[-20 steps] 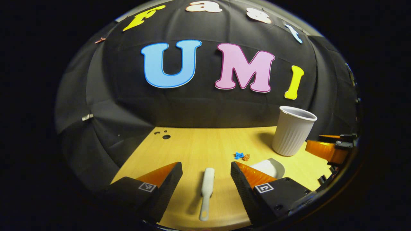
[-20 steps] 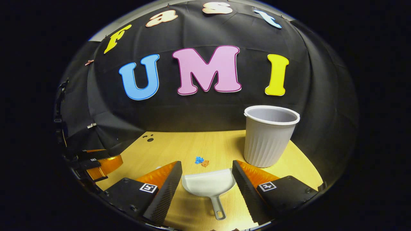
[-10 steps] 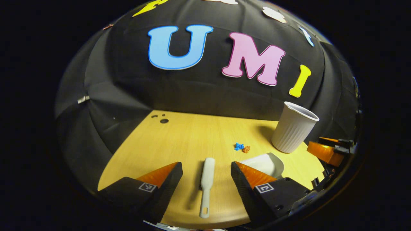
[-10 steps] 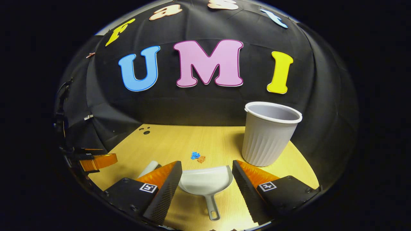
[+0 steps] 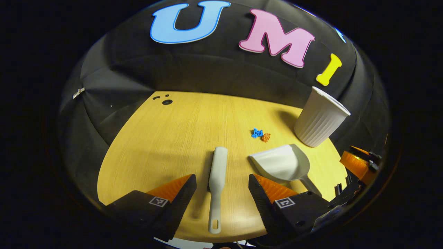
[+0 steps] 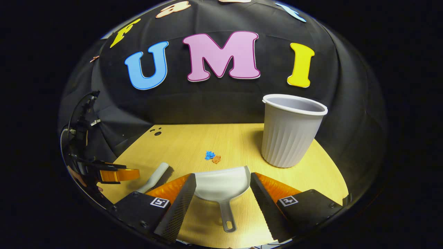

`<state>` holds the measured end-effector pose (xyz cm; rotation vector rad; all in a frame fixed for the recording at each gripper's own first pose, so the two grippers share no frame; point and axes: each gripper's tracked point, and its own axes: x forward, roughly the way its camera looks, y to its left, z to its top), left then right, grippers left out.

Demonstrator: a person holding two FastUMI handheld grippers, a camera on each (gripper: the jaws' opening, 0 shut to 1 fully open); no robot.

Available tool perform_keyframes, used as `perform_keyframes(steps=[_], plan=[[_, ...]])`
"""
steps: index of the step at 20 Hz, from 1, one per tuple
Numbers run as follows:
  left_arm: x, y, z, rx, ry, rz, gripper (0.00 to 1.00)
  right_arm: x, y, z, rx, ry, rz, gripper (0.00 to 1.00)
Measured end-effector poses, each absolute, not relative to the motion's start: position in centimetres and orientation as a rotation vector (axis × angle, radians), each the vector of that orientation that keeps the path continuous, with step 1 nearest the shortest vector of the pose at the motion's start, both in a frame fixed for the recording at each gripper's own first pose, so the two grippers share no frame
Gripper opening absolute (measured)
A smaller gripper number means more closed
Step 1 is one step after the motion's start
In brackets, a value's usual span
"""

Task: Pick up the small broom and dustpan from the desktop, sweep the trash into the dustpan with the broom, and then empty the trash into the garbage bin.

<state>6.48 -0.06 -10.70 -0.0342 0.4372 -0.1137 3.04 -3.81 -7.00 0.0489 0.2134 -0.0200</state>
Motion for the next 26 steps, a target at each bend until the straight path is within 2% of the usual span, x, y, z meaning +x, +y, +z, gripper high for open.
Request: perform_keyframes(steps=[14,18,23,26], plan=[[11.6,0.5,-21.3,0.105,0.760,-0.073,0.96,3.7,-4.0,-10.0,0.100,0.282,0.030,0.99],[11.9,1.2,-22.0,0.132,0.773,-0.028,0.95,4.0,-4.0,-10.3,0.093,0.296,0.036,0.99],[11.2,0.7,-23.2,0.122,0.796,-0.050,0.95,4.4,-4.1,-10.8,0.100,0.314,0.033,0.99],[11.5,0.6,-23.1,0.099,0.777,-0.030,0.90,4.5,-4.0,-11.3,0.098,0.330,0.039,0.99]])
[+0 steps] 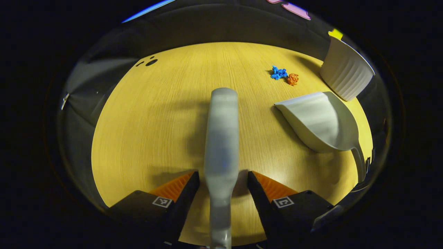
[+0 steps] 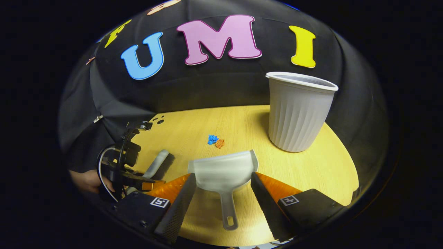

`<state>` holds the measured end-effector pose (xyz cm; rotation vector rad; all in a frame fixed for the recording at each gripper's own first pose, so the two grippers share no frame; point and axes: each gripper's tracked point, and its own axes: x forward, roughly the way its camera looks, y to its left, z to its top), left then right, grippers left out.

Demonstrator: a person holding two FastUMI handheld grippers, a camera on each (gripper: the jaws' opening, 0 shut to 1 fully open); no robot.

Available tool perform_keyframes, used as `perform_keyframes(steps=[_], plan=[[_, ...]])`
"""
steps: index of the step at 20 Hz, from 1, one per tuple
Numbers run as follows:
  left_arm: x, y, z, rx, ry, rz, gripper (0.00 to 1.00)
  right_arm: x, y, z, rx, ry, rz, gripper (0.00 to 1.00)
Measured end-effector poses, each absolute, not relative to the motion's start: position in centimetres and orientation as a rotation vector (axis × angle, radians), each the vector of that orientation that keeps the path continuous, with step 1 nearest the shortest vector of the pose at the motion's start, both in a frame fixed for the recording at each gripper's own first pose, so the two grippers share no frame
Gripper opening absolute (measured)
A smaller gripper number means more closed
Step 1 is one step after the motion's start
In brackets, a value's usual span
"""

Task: Pick up the small broom and dustpan from the desktop, sweep the trash into the dustpan with the broom, and then empty the trash into the garbage bin.

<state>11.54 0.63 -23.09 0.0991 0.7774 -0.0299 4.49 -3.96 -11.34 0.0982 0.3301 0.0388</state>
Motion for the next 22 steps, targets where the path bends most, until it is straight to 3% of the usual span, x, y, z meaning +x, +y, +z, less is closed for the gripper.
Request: perform_keyframes(steps=[2,4,5,6,7,14,22], plan=[[11.6,0.3,-23.0,0.111,0.770,-0.042,0.81,4.3,-3.7,-11.9,0.099,0.346,0.047,0.99],[11.8,0.2,-22.9,0.103,0.756,-0.034,0.65,4.2,-3.4,-12.2,0.098,0.359,0.056,0.99],[11.8,0.2,-22.8,0.093,0.743,-0.029,0.52,4.2,-3.3,-12.2,0.098,0.364,0.059,0.99],[11.7,0.0,-22.7,0.087,0.735,-0.016,0.49,4.1,-3.2,-12.3,0.095,0.370,0.064,0.99],[11.8,0.1,-23.0,0.082,0.730,-0.010,0.35,4.0,-3.2,-12.5,0.092,0.379,0.068,0.99],[11.1,0.4,-22.4,-0.012,0.666,-0.041,0.24,4.1,-3.5,-14.7,0.111,0.483,0.080,0.99],[7.3,1.3,-19.9,-0.045,0.585,-0.064,0.25,4.9,-4.6,-19.4,0.098,0.665,0.050,0.99]])
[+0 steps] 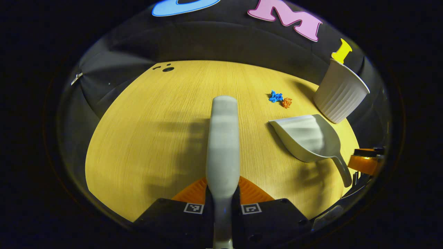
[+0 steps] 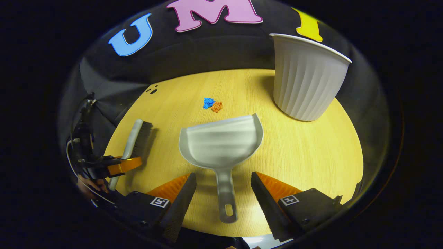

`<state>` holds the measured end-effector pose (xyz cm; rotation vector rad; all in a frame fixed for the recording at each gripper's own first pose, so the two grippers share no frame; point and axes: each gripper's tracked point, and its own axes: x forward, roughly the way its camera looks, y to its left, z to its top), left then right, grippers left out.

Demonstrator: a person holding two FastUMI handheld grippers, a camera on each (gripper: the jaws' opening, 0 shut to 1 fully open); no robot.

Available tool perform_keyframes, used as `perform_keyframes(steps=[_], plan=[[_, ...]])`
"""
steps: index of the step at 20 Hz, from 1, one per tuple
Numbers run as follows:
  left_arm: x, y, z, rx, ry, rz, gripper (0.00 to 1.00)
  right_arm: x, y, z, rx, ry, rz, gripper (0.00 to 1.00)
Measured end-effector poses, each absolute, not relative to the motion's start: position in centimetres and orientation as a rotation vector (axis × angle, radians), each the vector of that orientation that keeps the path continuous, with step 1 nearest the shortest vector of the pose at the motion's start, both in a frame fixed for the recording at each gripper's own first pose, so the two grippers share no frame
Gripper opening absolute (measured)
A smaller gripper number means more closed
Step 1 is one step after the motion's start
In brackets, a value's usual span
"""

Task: Pick up the small broom and dustpan from the desktop, sweep the trash into the dustpan with the broom, and then empty the trash into the garbage bin.

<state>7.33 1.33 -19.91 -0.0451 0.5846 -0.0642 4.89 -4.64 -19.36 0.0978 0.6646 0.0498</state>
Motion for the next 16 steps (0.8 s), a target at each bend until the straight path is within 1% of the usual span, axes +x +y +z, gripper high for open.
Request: perform_keyframes(steps=[3,4,8,14,16], plan=[[5.9,2.3,-17.8,-0.031,0.531,-0.038,0.24,5.2,-4.5,-21.6,0.063,0.743,0.058,0.99],[5.6,2.5,-17.0,-0.033,0.508,-0.031,0.25,5.5,-4.5,-22.1,0.067,0.756,0.060,0.99],[4.3,2.8,-15.6,-0.079,0.493,-0.009,0.25,6.6,-4.6,-24.1,0.087,0.803,0.050,0.99],[3.1,3.8,-16.8,-0.105,0.535,0.045,0.25,7.9,-5.2,-26.1,0.098,0.858,0.039,0.99],[2.9,3.8,-17.4,-0.123,0.558,0.054,0.25,8.2,-5.7,-26.6,0.066,0.869,0.023,0.98]])
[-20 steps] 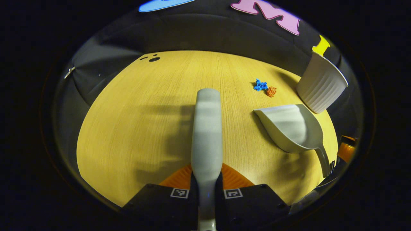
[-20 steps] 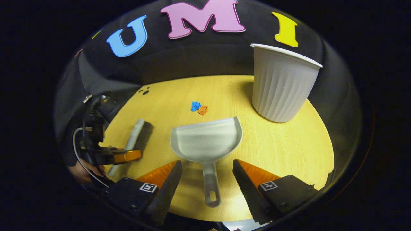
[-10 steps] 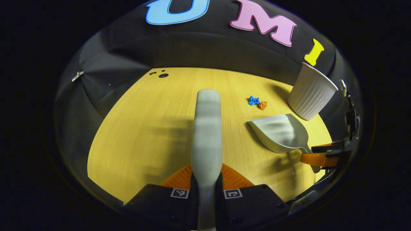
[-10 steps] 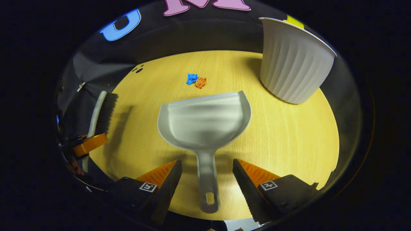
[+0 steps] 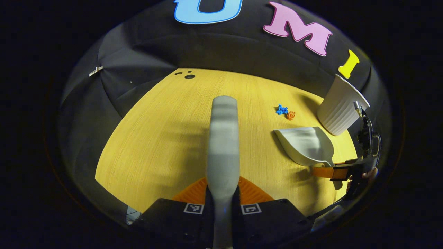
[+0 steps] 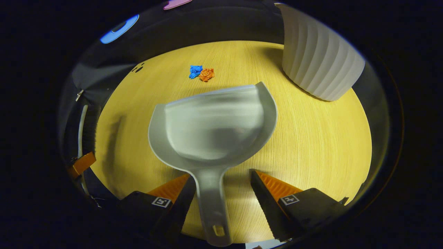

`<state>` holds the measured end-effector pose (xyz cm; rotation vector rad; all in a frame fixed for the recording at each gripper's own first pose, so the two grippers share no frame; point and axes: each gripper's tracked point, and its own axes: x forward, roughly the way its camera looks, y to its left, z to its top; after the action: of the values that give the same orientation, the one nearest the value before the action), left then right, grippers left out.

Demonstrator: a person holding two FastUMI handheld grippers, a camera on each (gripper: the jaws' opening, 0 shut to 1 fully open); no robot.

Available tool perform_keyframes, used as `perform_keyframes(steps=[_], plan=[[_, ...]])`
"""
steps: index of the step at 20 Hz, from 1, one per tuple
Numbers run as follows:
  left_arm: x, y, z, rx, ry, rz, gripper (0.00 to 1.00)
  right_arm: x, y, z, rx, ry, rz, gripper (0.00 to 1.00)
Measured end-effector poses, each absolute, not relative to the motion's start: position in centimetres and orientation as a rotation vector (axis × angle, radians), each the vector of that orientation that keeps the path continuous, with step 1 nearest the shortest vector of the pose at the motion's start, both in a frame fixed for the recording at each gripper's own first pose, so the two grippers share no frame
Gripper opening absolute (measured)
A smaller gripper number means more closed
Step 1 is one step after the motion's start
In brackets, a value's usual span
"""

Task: Pick up the small broom and dustpan from the desktop, sweep the trash into the dustpan with the broom, and then empty the trash into the garbage bin.

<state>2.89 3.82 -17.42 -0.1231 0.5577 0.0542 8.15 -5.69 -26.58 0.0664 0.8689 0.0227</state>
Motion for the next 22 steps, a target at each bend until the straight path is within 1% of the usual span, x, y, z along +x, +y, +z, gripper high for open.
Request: perform_keyframes(steps=[1,3,4,6,8,9,10,12,14,15,17,19,21,22], plan=[[2.8,3.7,-17.7,-0.144,0.568,0.059,0.25,8.5,-5.7,-26.6,0.060,0.859,0.027,0.92],[2.8,3.5,-17.9,-0.188,0.573,0.074,0.25,8.6,-5.2,-26.6,0.046,0.863,0.031,0.63],[2.9,3.3,-18.0,-0.202,0.577,0.074,0.25,8.7,-5.2,-26.6,0.032,0.866,0.037,0.59],[2.9,3.1,-18.2,-0.200,0.583,0.075,0.25,8.7,-5.7,-26.6,0.008,0.870,0.030,0.58],[3.1,3.1,-18.4,-0.188,0.587,0.076,0.25,8.9,-6.0,-26.7,0.005,0.870,0.005,0.52],[3.2,2.9,-18.5,-0.187,0.590,0.076,0.25,9.0,-6.0,-27.0,0.017,0.873,0.002,0.46],[3.4,2.8,-18.6,-0.187,0.592,0.073,0.25,8.9,-6.0,-26.7,0.038,0.870,-0.004,0.44],[3.8,2.7,-18.8,-0.182,0.602,0.067,0.25,9.0,-6.0,-26.7,0.103,0.878,-0.013,0.43],[4.2,2.9,-18.5,-0.171,0.602,0.063,0.25,8.8,-5.9,-26.5,0.164,0.894,0.023,0.36],[4.7,3.0,-18.4,-0.161,0.602,0.059,0.25,8.8,-5.9,-26.4,0.197,0.897,0.039,0.38],[5.7,3.1,-18.2,-0.125,0.612,0.048,0.25,8.7,-6.0,-26.5,0.241,0.905,0.058,0.37],[6.8,3.1,-17.8,-0.089,0.621,0.035,0.25,8.7,-6.1,-26.5,0.237,0.903,0.063,0.35],[8.2,2.7,-17.3,-0.059,0.627,0.013,0.25,8.4,-6.1,-26.6,0.209,0.906,0.062,0.36],[9.1,2.5,-17.0,-0.044,0.632,0.002,0.25,8.3,-6.2,-26.8,0.189,0.908,0.064,0.39]])
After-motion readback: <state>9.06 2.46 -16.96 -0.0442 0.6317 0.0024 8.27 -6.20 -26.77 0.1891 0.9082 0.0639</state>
